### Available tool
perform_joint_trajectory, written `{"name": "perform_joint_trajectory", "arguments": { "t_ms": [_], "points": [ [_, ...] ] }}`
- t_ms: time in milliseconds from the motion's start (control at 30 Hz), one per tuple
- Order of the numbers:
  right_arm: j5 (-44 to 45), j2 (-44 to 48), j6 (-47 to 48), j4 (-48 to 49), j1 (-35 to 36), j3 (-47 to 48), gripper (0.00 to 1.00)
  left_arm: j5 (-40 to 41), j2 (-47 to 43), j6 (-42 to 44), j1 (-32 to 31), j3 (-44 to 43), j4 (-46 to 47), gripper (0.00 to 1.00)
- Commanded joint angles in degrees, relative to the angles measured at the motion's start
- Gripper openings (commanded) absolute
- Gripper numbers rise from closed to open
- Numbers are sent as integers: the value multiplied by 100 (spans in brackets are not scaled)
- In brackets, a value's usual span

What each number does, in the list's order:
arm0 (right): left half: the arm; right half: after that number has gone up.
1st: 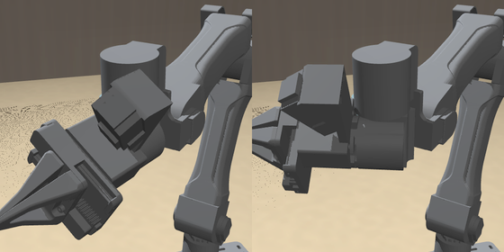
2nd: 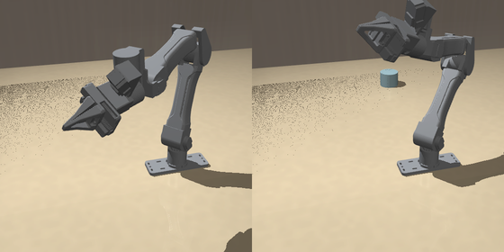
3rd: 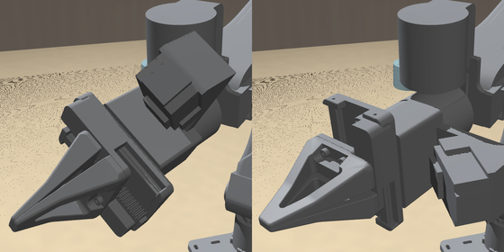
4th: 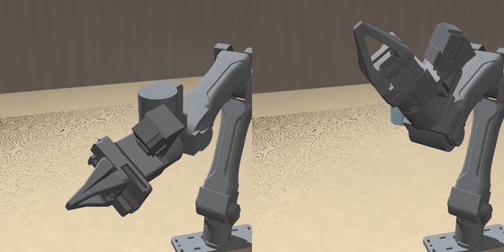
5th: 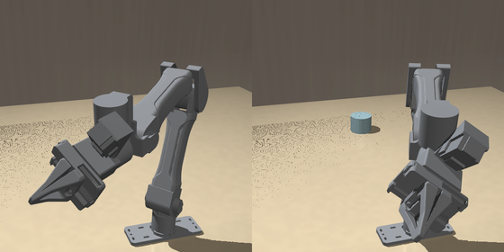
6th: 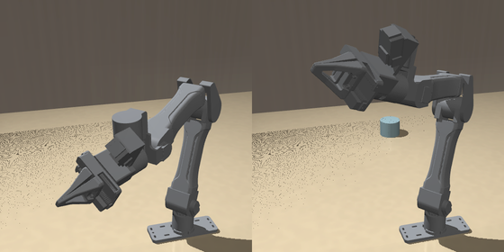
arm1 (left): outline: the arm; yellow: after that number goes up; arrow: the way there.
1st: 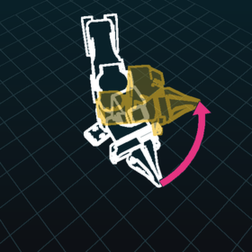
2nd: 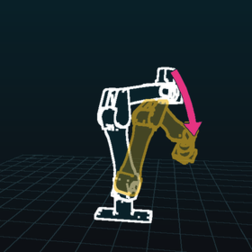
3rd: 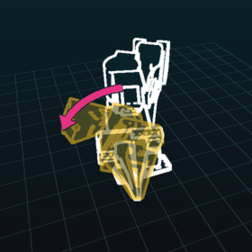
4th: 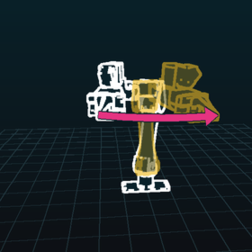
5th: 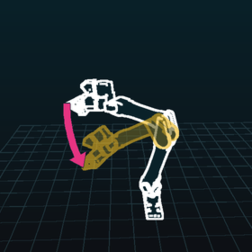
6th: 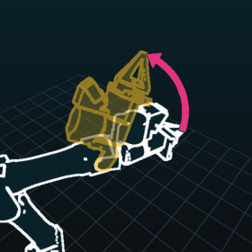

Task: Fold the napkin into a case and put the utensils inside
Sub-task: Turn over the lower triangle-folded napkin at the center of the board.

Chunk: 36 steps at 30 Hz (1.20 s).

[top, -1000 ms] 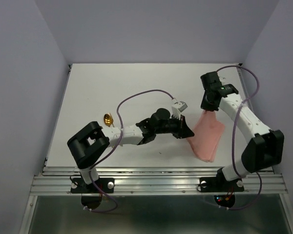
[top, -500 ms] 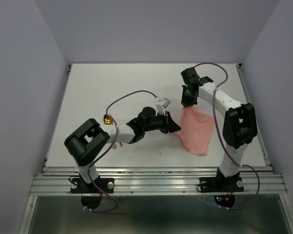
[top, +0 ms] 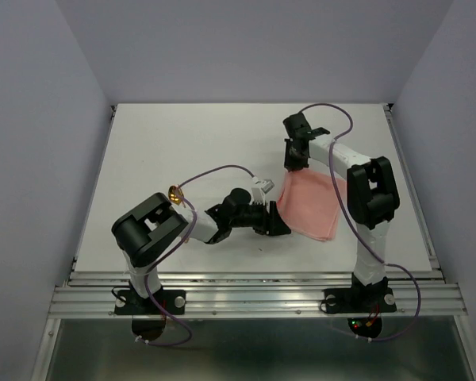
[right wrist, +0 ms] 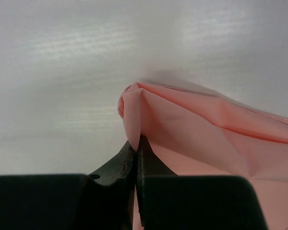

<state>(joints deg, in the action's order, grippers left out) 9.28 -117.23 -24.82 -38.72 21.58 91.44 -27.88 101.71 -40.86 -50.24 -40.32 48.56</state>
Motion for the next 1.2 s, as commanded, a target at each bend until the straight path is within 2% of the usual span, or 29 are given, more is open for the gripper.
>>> {"name": "perform_joint_trajectory", "arguments": {
  "t_ms": [0, 67, 200, 467, 600, 700, 833, 1033, 1167],
  "points": [
    [373, -211, 153, 1139, 126, 576, 6, -473, -275, -18, -144, 243, 128, 66],
    [452, -352, 170, 1051, 293, 778, 6, -412, -257, -18, -144, 322, 110, 77],
    [592, -695, 188, 893, 452, 1007, 6, -262, -371, -53, -144, 498, 110, 84],
    [707, -1144, 425, 559, 794, 1604, 5, 317, -1626, -80, -127, 1034, -434, 84],
    [979, -1337, 662, 190, 1023, 1965, 5, 757, -2628, -45, 4, 1201, -1163, 84],
    [1216, -1364, 768, -12, 1190, 1957, 5, 1091, -3864, -36, 215, 1307, -1751, 82],
    [1384, -1189, 715, -118, 1444, 1632, 3, 1863, -4842, 95, 479, 1044, -3111, 82],
    [1533, -951, 558, -338, 1849, 1193, 3, 2295, -5433, 342, 989, 578, -4151, 81],
    [1489, -793, 461, -373, 2008, 1025, 3, 2392, -5522, 281, 1191, 516, -4293, 81]
  ]
}}
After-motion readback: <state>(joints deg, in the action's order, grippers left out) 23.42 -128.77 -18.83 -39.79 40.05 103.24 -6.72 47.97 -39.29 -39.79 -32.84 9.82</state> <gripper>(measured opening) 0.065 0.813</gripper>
